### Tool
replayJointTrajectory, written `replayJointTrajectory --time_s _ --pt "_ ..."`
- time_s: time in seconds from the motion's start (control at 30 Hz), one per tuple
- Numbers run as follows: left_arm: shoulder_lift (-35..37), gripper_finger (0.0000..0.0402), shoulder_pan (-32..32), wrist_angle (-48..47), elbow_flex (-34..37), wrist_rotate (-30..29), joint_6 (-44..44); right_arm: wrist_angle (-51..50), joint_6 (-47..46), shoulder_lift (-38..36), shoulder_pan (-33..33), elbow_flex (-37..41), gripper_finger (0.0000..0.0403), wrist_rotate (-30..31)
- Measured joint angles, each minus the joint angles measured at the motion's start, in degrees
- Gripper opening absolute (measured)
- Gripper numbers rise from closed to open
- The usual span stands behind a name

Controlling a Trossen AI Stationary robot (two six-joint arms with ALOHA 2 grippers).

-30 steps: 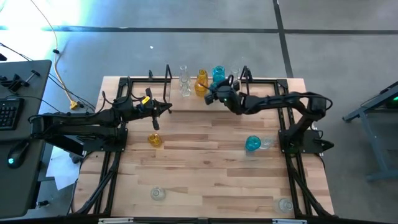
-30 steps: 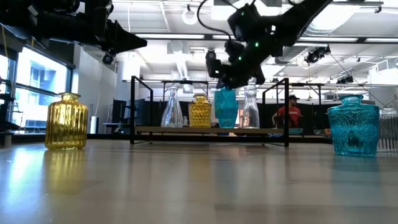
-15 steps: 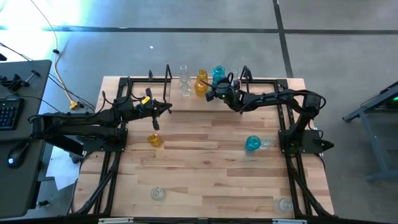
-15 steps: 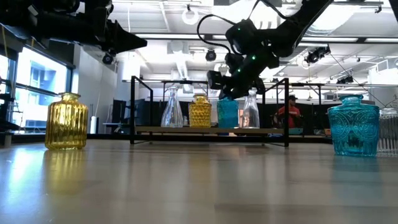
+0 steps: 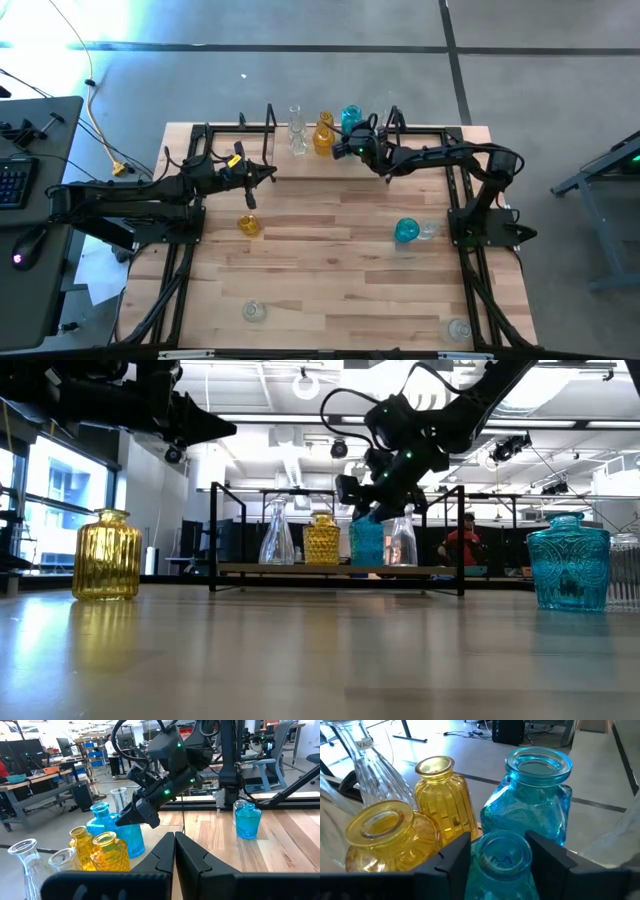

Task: Sort vases onto shelf
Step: Put the blue vase on the shelf aligned with the other blue vase

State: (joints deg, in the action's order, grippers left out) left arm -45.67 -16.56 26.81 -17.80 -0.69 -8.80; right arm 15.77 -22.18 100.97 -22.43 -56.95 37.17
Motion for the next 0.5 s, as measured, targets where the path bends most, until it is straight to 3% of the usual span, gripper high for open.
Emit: replayJointTrajectory --time_s 0.27,0.5 --pt "0.0 0.0005 0.0 -0.01 -0.01 0.0 0.0 1.46 3.23 -1.58 1.84 0.0 0.0191 -0.16" --pt "0.0 0.0005 0.02 -0.02 -0.02 0.02 -0.31 -2.5 7.81 -8.95 6.66 0.0 0.019 1.21"
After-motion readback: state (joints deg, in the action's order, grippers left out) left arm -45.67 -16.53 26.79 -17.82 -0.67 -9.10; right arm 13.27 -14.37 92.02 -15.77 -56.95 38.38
